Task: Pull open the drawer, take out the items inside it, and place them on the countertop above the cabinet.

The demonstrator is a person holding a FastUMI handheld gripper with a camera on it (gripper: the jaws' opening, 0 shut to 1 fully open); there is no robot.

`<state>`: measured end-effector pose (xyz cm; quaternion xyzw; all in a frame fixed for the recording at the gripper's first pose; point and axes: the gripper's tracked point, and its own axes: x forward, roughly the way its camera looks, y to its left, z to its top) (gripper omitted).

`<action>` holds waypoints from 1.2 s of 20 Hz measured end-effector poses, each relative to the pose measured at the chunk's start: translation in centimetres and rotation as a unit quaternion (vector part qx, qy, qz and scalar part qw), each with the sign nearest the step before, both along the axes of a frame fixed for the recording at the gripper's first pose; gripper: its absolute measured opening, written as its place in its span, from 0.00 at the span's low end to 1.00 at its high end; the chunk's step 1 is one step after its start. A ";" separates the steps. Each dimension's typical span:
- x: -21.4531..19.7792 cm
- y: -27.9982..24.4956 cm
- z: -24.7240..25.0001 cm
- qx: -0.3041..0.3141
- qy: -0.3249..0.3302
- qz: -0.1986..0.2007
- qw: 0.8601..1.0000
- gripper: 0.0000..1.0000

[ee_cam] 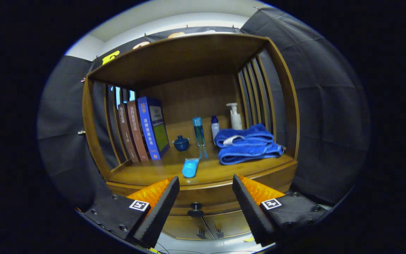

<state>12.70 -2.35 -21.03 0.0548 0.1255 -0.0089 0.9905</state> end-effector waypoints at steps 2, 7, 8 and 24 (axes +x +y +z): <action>-0.4 0.6 3.7 -0.008 -0.016 0.013 1.000 1.00; -2.0 3.0 11.6 -0.023 -0.046 0.056 0.997 0.99; -2.4 3.5 12.7 -0.015 -0.048 0.064 0.997 0.99; -6.6 2.7 19.6 0.005 -0.095 0.082 0.992 0.99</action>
